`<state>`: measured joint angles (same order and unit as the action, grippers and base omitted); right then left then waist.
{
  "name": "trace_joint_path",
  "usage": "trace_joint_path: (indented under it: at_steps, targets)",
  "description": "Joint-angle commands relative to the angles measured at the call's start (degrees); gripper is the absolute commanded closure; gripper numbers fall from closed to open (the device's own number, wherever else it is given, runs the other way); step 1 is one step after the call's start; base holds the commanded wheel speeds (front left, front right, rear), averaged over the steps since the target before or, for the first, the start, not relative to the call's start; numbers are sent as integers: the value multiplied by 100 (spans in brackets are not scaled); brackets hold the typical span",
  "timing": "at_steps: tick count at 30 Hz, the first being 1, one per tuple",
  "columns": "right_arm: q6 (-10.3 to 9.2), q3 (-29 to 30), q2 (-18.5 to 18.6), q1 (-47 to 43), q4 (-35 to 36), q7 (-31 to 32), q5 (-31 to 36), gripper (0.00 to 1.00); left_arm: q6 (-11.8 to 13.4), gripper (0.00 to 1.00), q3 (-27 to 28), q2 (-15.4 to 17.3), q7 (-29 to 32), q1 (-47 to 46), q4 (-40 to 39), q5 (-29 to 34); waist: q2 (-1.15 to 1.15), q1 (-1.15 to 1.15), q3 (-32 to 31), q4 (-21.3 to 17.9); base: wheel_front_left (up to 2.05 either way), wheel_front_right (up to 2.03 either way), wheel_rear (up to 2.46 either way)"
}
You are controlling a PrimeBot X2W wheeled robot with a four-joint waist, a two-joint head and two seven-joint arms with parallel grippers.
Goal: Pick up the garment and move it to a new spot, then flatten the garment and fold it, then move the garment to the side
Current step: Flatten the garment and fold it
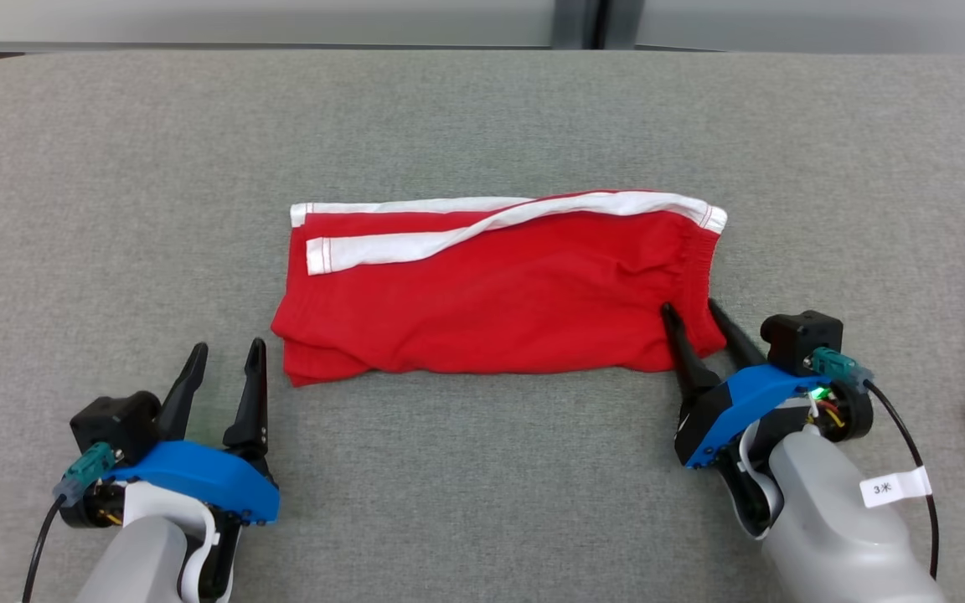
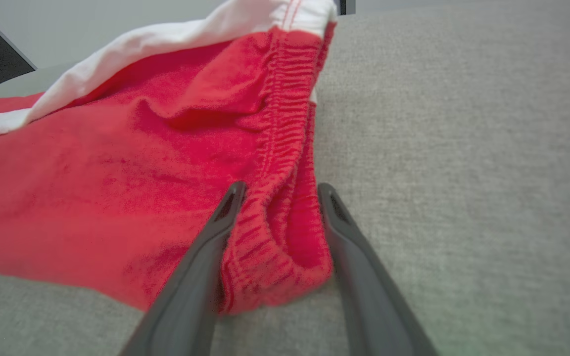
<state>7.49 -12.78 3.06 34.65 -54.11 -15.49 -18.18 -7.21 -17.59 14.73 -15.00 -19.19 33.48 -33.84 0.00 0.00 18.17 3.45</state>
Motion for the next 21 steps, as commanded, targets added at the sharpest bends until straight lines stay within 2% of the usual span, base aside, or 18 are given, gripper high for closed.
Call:
trace_joint_path:
  at_steps: [1, 6, 14, 17, 21]
  targets:
    - [1, -115, -24, -297, -119, 63, -196, 100, -46, 0, 21, 41, -22, 68, -14, 25, 0, 0, -30, -58, 0, 0, 0]
    - [0, -109, -8, -300, 132, 56, -374, 100, -46, 0, 103, 37, -22, 171, -65, 91, 0, 0, -72, -187, 0, 0, 0]
    - [1, 397, -3, -438, 858, 35, -339, 100, -30, 0, 165, -56, -23, 297, -126, 218, 0, 0, -267, -352, 0, 0, 0]
    - [1, 233, -7, -435, 1077, 35, -373, 100, -30, 0, 146, -135, -23, 358, -94, 243, 0, 0, -349, -370, 0, 0, 0]
    - [1, -413, -9, -240, 1262, 35, -807, 100, -30, 0, 94, -247, -23, 408, -5, 241, 0, 0, -445, -251, 0, 0, 0]
